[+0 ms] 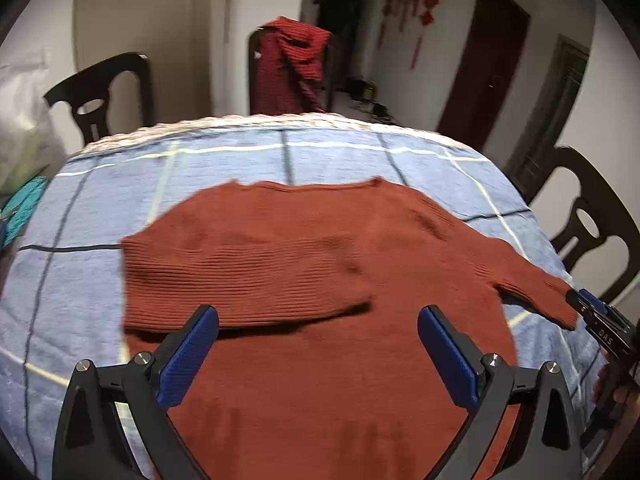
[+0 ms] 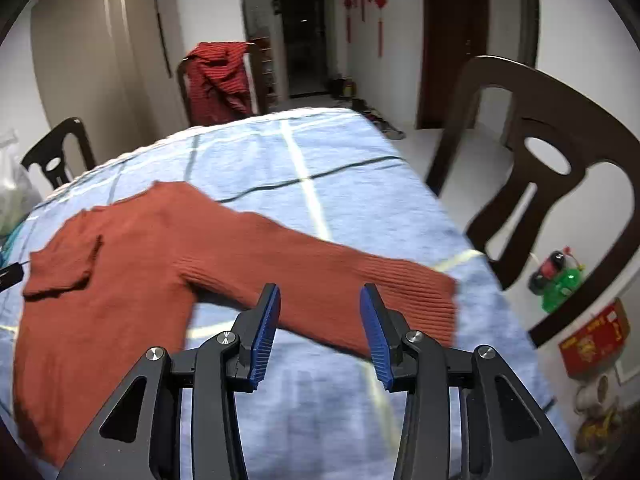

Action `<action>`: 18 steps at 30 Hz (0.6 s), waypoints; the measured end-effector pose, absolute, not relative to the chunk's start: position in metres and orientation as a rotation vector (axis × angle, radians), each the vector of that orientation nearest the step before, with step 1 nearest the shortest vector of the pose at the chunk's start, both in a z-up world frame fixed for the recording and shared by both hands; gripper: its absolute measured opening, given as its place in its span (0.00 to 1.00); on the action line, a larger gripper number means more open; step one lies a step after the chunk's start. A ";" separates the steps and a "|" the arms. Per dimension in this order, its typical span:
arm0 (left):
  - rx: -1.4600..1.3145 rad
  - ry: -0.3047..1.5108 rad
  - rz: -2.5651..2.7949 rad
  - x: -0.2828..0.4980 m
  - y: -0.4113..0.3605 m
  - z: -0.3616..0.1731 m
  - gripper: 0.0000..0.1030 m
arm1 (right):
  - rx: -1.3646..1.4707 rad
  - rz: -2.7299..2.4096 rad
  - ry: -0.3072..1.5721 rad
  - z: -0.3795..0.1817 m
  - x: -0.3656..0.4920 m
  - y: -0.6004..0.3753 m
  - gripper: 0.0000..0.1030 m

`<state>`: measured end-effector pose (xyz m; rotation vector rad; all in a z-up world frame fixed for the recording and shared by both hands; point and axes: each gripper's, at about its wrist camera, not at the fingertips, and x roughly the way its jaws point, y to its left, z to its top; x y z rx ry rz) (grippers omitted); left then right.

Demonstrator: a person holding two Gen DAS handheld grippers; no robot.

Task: Fold small clothes
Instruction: 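Open the right gripper, then grasp the other sleeve cuff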

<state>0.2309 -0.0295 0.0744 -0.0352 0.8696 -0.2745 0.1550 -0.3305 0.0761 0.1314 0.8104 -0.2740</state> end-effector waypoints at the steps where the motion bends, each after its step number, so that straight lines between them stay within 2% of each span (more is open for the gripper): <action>1: -0.037 0.877 -0.288 0.232 -0.036 0.073 0.98 | 0.142 -0.289 0.813 0.074 0.153 -0.337 0.45; 4: -0.033 0.895 -0.313 0.232 -0.053 0.067 0.98 | 0.199 -0.317 0.834 0.067 0.148 -0.357 0.48; 18: 0.038 0.934 -0.373 0.241 -0.110 0.050 0.98 | 0.212 -0.390 0.895 0.043 0.148 -0.387 0.49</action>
